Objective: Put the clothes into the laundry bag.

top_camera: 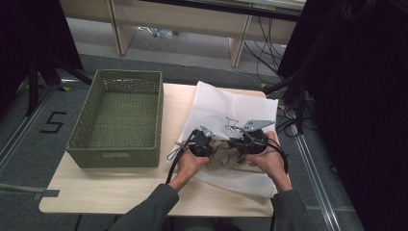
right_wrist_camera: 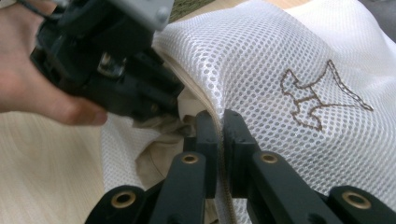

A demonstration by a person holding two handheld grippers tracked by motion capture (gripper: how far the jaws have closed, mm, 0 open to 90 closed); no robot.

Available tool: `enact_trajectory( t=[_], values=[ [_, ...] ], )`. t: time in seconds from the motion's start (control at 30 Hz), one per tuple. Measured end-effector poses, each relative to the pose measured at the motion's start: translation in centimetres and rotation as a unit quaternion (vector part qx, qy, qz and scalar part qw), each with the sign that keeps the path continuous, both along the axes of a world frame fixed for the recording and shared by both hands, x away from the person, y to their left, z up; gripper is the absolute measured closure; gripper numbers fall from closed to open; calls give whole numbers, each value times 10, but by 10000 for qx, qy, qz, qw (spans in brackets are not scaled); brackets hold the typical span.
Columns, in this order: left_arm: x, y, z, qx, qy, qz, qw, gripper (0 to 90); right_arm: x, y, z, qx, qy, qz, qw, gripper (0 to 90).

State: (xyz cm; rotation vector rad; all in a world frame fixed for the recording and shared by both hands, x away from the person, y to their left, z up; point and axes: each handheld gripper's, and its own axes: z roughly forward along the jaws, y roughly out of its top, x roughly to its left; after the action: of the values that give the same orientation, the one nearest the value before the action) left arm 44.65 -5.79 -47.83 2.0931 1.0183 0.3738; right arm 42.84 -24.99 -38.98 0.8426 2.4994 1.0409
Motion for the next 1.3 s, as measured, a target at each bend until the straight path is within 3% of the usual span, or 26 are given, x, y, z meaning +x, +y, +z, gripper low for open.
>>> enact_trajectory(
  t=[0.23,0.33,0.43,0.57,0.67,0.73,0.83,1.0,1.13,1.23,1.3],
  values=[
    [-27,15,5,-204,314,-167,9992,472,0,-1,0,3,-11,-29,10000,871],
    [-44,15,2,-37,371,-352,9987,403,1,0,-1,-10,9,-53,10000,870],
    [-50,6,-5,-6,414,-470,9980,398,0,1,-1,-34,2,-50,10000,871],
    [-44,-10,-17,51,366,-524,9979,491,0,0,-1,-39,-11,-36,10000,871],
    [-38,-21,-23,58,240,-514,9984,681,0,-1,-1,-22,13,-44,10000,871],
    [-34,-26,-24,-54,215,-383,9990,759,1,-3,-1,-20,3,-28,10000,871],
    [-30,-33,-21,-55,82,-288,9995,821,1,-5,0,-5,3,-57,10000,871],
    [-20,-43,-13,-237,-62,-101,9996,849,0,-5,2,45,14,-82,10000,872],
    [-10,-44,-13,-399,-40,60,9992,843,0,-7,2,48,-7,-92,9999,872],
    [-10,-41,-14,-261,-32,-53,9996,804,1,-9,1,64,14,-118,9999,872],
    [-13,-39,-13,-313,7,-100,9995,746,0,-10,1,78,40,-137,9999,872]
  ],
)
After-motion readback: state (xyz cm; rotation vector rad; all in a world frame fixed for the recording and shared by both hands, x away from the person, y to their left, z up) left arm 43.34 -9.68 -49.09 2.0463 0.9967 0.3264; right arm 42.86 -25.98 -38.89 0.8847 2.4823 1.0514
